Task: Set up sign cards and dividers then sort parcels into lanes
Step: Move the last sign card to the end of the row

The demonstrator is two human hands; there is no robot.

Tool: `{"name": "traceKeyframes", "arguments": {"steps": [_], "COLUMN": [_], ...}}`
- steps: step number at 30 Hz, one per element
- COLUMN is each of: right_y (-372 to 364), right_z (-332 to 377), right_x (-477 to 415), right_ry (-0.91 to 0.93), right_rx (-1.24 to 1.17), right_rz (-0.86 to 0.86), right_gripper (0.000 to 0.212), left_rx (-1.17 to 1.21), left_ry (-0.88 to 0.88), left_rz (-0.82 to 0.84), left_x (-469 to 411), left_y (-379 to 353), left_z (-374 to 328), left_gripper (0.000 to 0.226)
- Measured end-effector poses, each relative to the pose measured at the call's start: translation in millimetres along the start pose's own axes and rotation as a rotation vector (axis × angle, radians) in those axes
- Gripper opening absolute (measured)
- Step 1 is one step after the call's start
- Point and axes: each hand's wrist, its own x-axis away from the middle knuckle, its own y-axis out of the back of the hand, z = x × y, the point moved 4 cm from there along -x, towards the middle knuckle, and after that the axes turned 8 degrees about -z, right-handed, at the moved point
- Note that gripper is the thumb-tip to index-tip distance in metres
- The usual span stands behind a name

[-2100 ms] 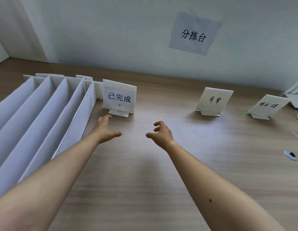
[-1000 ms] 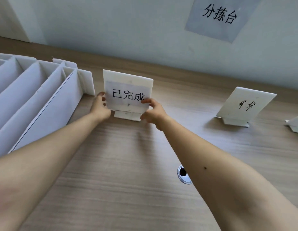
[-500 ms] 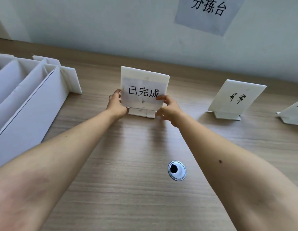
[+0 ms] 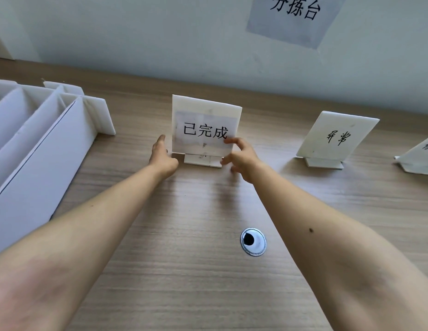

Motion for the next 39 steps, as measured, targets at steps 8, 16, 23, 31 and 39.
{"name": "traceKeyframes", "arguments": {"steps": [8,16,23,31,39], "right_y": [32.2,42.3,61.0,52.6,49.8], "right_z": [-54.4,-82.8,-33.8,-26.7,4.3], "right_x": [58.3,197.0,286.2,388.7,446.1], "right_ry": [-0.101,-0.124,0.136,0.209,0.281], "right_rx": [-0.13,0.15,0.598,0.93,0.869], "right_rz": [-0.212,-0.155,-0.193,-0.257,-0.166], "right_gripper": [0.044,0.049,0.05,0.059,0.071], "left_rx": [-0.125,-0.634,-0.886,-0.974,-1.035], "left_ry": [-0.06,-0.232,-0.364,-0.486,-0.646], "left_rz": [0.064,0.407,0.404,0.319,0.114], "left_x": [63.1,182.9,233.8,305.2,371.9], "left_y": [37.1,93.3,157.2,194.9,258.1], "left_z": [37.3,34.2,-4.7,-27.7,-46.1], "left_gripper": [0.071,0.072,0.083,0.092,0.086]}}
